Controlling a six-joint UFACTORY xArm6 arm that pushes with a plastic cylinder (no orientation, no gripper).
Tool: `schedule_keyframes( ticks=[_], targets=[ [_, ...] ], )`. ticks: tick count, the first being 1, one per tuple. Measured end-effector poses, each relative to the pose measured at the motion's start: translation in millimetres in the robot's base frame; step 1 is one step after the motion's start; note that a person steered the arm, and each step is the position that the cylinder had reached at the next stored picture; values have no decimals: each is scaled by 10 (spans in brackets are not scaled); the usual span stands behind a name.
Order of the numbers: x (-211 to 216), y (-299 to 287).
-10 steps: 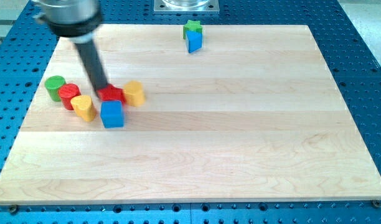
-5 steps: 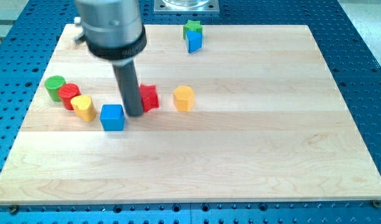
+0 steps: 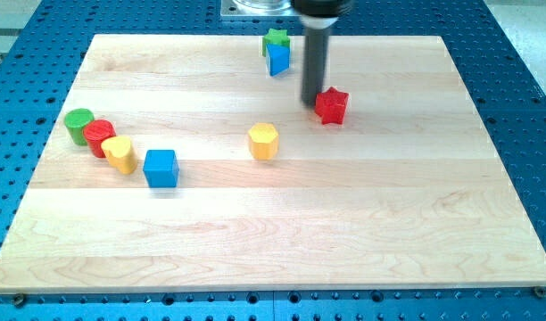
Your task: Move the red star to the top right
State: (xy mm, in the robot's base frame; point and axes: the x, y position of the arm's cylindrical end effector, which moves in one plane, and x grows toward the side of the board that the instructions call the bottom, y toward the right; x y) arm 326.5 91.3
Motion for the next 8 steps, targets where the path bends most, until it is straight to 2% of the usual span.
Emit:
schedule_keyframes(
  ticks=[1,2,3,4,6,7,8],
  targets=[
    [95,-454],
    [601,-605],
    [961,140],
    [223,413],
    [797,303],
    [797,-73],
    [616,-248]
  ],
)
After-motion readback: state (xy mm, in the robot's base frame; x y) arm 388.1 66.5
